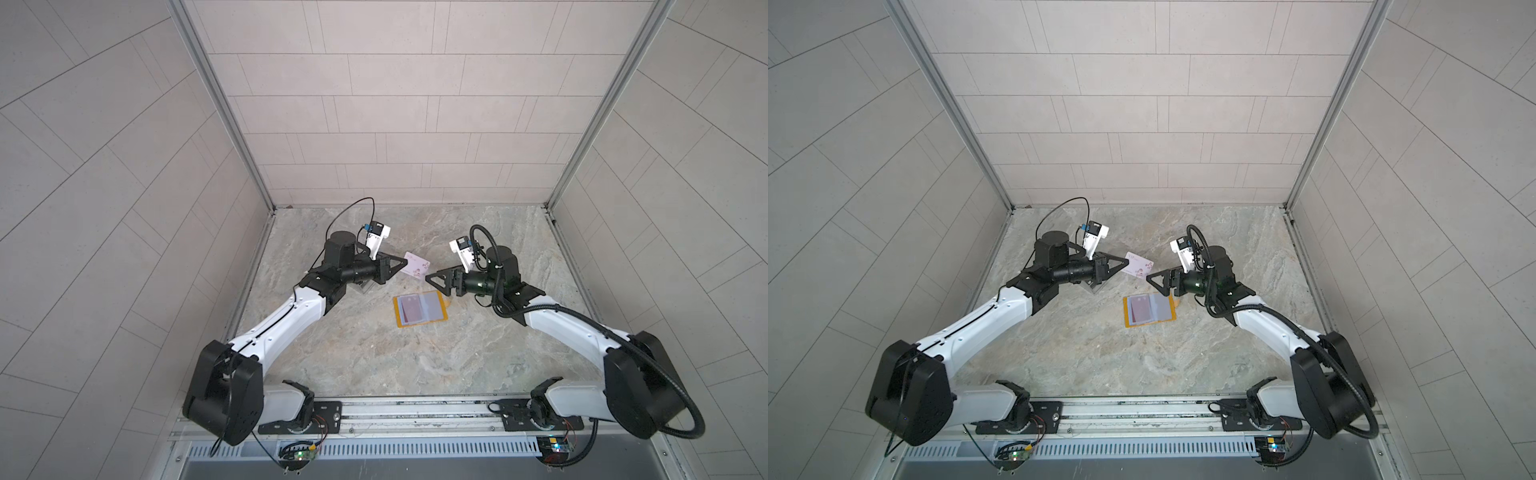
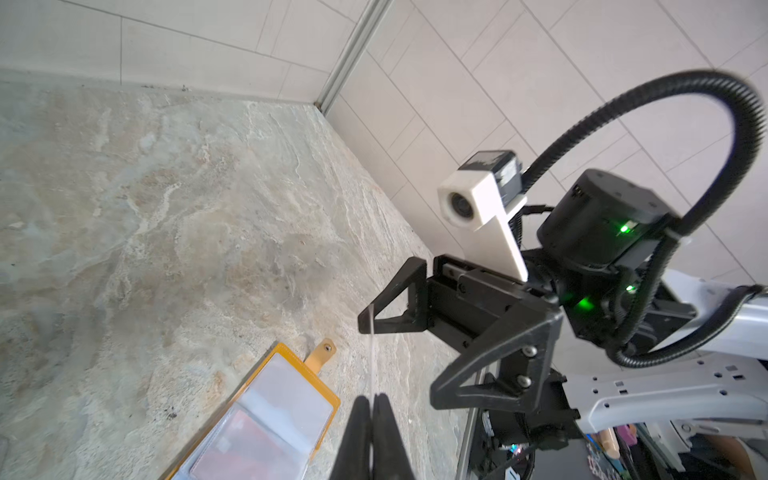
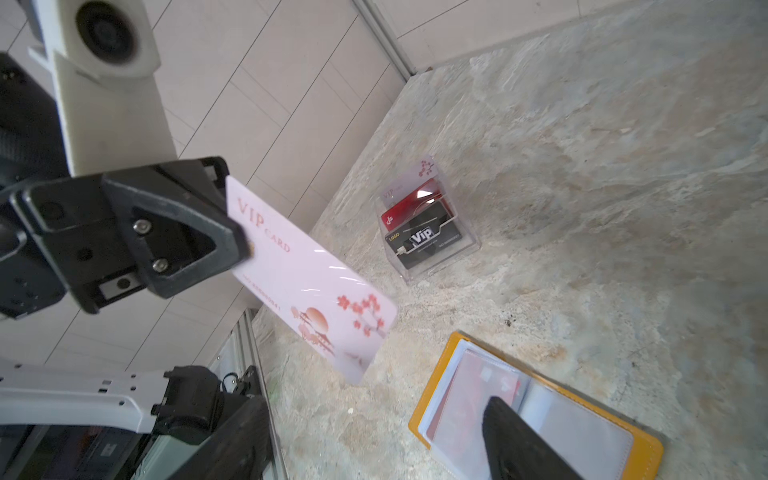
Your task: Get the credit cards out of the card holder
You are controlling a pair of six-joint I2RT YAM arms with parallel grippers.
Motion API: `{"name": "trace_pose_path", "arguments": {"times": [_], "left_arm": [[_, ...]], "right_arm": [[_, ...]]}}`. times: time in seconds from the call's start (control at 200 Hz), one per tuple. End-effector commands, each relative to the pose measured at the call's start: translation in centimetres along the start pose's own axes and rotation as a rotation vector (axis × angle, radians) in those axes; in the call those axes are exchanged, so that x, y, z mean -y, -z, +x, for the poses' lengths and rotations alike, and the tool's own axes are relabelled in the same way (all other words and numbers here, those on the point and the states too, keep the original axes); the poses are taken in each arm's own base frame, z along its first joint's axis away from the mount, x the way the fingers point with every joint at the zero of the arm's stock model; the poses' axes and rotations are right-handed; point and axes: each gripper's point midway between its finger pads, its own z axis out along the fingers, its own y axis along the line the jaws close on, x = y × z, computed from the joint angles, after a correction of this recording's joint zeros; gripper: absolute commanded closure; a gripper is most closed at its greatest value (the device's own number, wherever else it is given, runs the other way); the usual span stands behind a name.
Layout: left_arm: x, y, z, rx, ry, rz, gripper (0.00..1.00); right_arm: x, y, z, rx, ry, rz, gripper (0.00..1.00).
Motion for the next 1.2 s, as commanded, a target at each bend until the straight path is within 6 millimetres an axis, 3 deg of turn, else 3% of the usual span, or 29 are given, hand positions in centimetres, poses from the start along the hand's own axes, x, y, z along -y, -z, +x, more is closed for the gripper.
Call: {"name": "trace_pose_path", "arguments": {"times": [0.0,0.115,0.27,0.421,0.631,0.856,1.196], "left_arm": [[0.8,0.6,-3.3,0.181,0.014,0.025,1.0],[0.3,1.0,-4.1,0.272,0.065,0.036,1.0],[0.5,0.8,-4.4,0.321,0.098,0.106,1.0],[1.2,1.2,-4.8,0.372,0.103,0.162,1.0],[1.1,1.4,-4.8,0.382,0.099,0.155,1.0],[1.4,1.5,-4.7,0.376,0.099,0.167,1.0],[1.7,1.8,-4.2,0.361,0.086,0.167,1.0]], "right_arm": [[-2.4,-0.3,-3.6,0.169,-0.045,-0.147,0.22],[-3.7,-0.4,-4.9,0.236,-0.071,-0.25,0.36],[-5.5,-0.2,-5.9,0.288,-0.078,-0.375,0.32],[-6.5,-0.1,-6.7,0.322,-0.092,-0.447,0.42],[-6.7,0.0,-7.0,0.328,-0.095,-0.467,0.57],[-7.0,0.3,-7.2,0.342,-0.087,-0.47,0.63],[-7.3,0.6,-7.7,0.358,-0.083,-0.471,0.85]]}}
